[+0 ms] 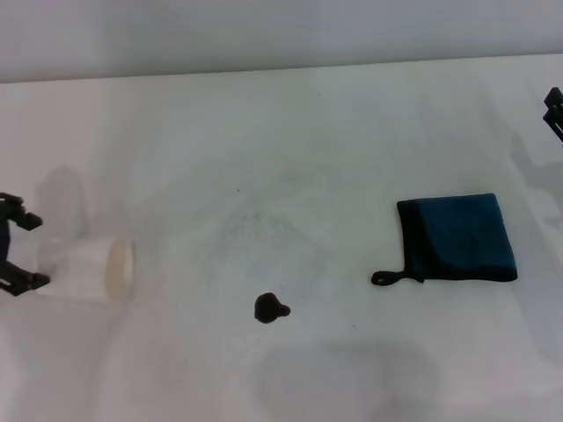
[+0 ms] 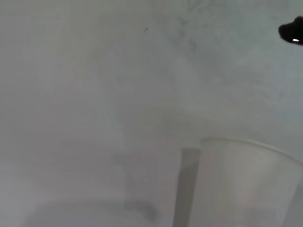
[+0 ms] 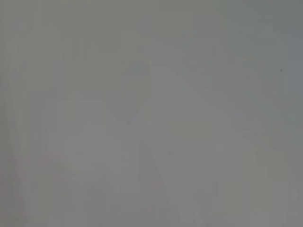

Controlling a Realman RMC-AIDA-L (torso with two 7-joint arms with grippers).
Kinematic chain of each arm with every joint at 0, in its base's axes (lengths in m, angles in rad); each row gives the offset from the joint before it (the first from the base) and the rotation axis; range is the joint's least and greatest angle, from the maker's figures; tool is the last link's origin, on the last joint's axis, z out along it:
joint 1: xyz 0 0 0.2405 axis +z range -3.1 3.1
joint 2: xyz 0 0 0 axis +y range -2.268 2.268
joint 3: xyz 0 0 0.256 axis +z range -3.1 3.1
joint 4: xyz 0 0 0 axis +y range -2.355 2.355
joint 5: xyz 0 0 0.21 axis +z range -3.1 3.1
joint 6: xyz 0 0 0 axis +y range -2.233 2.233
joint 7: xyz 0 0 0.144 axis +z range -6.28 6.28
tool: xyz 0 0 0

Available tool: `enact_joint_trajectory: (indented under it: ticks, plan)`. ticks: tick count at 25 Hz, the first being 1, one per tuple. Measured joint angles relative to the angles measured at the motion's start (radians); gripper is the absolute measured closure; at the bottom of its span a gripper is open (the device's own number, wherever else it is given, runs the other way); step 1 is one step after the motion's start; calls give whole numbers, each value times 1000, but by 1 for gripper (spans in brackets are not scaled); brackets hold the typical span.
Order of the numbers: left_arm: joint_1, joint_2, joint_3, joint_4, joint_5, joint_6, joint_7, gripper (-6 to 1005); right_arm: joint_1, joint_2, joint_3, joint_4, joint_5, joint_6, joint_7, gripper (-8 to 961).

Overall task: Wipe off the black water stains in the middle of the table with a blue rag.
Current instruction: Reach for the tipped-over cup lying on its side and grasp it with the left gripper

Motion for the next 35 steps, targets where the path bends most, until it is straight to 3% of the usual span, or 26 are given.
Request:
enact_joint_trajectory:
  ticks: [12,26,35]
  plan:
    - [-26,-2,-1,27,-8,-30,70,123,0,0,5,-1,5,-7,0,101]
    - [-24,-3,-1,215,-8,-142,126,127,-8,0,-1,6,0,-1,13,101]
    - [-46,-2,-1,217,3,-147,168,130,-14,0,3,6,0,-2,17,102]
